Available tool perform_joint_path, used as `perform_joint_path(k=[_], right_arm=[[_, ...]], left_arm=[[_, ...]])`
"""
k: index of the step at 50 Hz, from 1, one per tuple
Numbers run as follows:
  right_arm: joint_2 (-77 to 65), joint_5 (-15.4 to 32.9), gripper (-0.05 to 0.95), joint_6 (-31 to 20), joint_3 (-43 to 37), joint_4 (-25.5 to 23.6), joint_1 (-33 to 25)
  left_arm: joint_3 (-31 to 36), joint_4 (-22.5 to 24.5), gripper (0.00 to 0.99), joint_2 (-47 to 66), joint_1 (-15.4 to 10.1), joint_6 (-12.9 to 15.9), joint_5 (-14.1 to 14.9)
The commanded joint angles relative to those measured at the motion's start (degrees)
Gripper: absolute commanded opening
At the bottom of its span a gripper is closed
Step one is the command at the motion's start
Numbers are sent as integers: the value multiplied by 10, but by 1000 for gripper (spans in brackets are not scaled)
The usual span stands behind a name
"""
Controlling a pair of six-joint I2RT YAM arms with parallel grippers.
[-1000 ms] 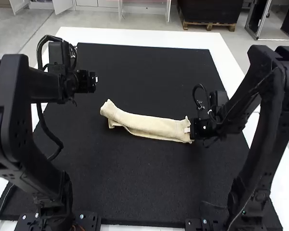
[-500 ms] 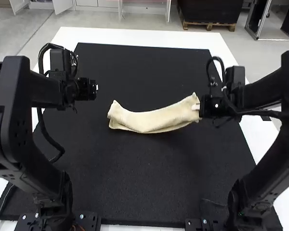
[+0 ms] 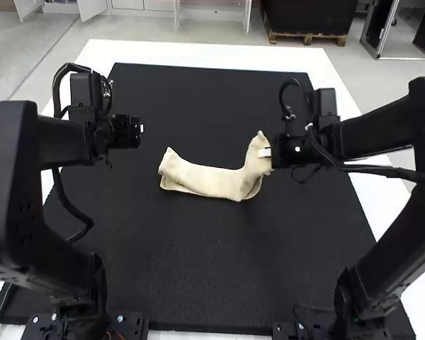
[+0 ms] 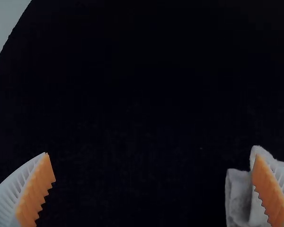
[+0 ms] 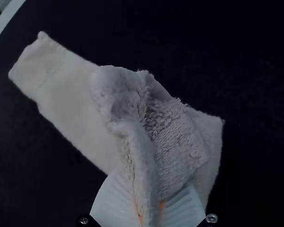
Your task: Fold the towel.
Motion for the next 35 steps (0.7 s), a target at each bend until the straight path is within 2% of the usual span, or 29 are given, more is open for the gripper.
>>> perform_joint_path(k=[1,19,35], right_arm=[[18,-10,-23,37,26,16,39],[98,-3,-23,77,75,76,135],[171,-1,-21,87,133,105,181]], left_arm=[[-8,-2,972,-16,0,-4,-5],[-25,-21,972,-55,1,-4,-8],[-28,-26,970,-59,3,-4,-13]])
